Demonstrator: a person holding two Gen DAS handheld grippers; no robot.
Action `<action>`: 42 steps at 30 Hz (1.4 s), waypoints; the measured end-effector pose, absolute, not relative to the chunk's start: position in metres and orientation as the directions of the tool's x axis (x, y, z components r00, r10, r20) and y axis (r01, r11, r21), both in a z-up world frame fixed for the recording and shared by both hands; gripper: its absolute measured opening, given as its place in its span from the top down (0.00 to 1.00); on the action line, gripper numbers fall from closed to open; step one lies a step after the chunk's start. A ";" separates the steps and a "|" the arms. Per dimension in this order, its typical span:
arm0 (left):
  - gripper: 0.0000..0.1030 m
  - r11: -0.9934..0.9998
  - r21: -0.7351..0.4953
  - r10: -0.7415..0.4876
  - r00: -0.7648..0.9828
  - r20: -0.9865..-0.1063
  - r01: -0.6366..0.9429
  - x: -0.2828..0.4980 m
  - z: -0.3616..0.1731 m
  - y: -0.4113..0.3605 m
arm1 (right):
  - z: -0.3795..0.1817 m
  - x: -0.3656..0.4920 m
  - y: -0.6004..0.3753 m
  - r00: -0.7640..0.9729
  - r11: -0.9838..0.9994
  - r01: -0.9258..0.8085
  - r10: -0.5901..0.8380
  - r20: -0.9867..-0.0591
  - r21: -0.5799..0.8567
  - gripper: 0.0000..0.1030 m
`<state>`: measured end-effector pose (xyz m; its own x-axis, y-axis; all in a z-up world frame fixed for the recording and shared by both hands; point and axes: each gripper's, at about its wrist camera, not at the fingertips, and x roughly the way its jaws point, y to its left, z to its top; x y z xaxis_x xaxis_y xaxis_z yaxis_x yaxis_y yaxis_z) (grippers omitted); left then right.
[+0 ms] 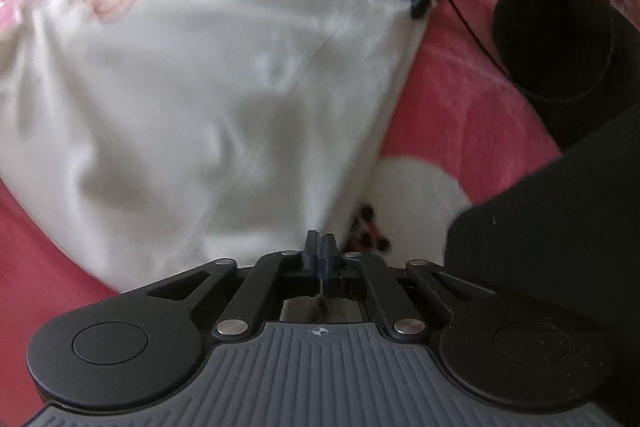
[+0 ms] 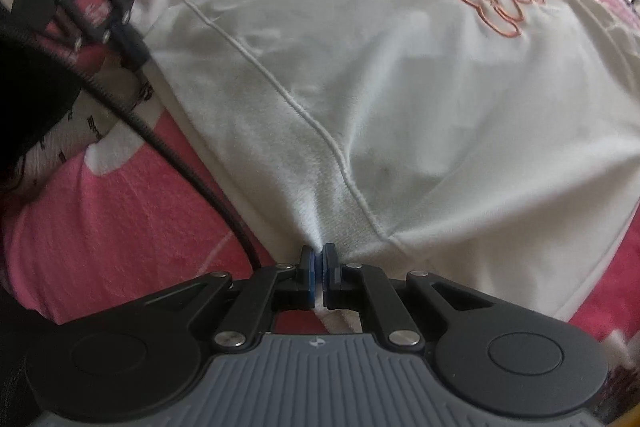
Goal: Fold clothes
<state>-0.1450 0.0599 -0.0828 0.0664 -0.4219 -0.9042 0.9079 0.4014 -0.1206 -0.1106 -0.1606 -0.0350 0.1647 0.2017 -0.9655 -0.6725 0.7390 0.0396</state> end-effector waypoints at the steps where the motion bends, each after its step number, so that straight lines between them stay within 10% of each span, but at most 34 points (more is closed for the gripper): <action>1: 1.00 0.404 -0.132 -0.416 0.053 -0.908 0.905 -0.146 -0.085 0.061 | -0.033 -0.109 -0.162 0.155 0.746 -0.664 0.209 -0.965 0.055 0.92; 24: 0.68 0.796 -0.305 -0.459 0.193 -0.867 0.522 -0.104 -0.052 0.148 | -0.019 -0.073 -0.139 0.246 0.757 -0.570 0.528 -0.813 0.319 0.82; 34: 0.68 0.860 -0.392 -0.458 0.156 -0.875 0.327 -0.083 -0.090 0.157 | -0.046 -0.082 -0.135 0.130 0.763 -0.543 0.489 -0.862 0.351 0.82; 42: 0.90 0.856 -0.293 -0.392 0.163 -0.905 0.426 -0.095 -0.085 0.150 | -0.022 -0.087 -0.121 0.169 0.727 -0.621 0.489 -0.856 0.293 0.81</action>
<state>-0.0948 0.1499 -0.0852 0.1631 -0.3918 -0.9055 0.4264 0.8556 -0.2934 -0.0870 -0.1211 -0.0218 0.1687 0.4890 -0.8558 -0.6206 0.7272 0.2932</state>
